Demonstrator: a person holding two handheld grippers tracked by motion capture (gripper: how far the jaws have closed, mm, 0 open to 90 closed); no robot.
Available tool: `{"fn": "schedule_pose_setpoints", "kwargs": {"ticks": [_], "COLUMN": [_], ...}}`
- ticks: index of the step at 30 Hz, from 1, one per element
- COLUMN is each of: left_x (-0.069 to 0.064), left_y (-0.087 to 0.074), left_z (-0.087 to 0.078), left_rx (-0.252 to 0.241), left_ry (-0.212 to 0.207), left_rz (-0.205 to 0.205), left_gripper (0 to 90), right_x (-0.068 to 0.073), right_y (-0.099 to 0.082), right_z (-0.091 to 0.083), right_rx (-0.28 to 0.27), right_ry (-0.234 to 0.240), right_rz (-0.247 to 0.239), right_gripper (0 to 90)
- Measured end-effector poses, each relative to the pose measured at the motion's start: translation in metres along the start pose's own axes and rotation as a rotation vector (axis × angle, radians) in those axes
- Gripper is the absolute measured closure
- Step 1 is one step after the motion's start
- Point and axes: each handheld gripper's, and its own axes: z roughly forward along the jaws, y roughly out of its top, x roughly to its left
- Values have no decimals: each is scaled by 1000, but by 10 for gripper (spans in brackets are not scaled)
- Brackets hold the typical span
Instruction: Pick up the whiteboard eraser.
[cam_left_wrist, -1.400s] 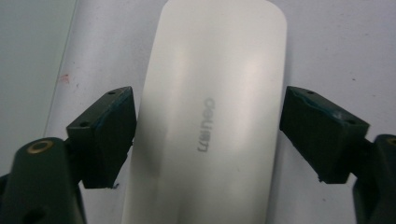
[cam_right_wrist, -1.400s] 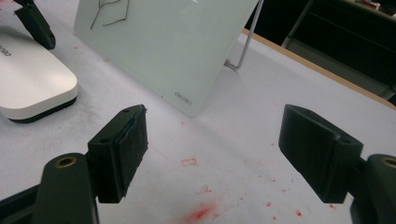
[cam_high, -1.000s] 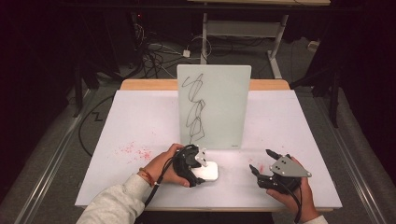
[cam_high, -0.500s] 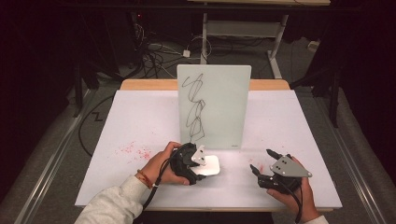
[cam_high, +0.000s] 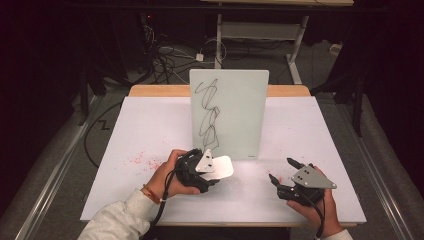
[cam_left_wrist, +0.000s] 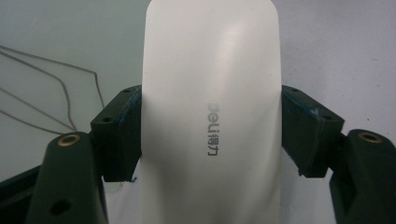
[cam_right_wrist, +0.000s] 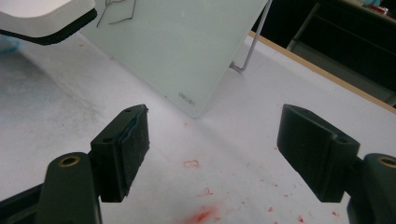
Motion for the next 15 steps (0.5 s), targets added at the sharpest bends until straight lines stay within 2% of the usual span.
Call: {"fn": "schedule_pose_setpoints", "kwargs": {"ticks": [5, 15], "left_x": [-1, -3], "left_y": [-3, -13], "left_z": [-3, -15], "left_rx": [-17, -62], "left_ry": [21, 76], "left_rz": [-7, -45], "left_gripper": [289, 290], "right_x": [-2, -4], "right_y": [1, 6], "right_z": [1, 6], "right_rx": [-7, -23], "right_ry": [0, 10], "right_rz": [1, 2], "right_gripper": [257, 257]}}
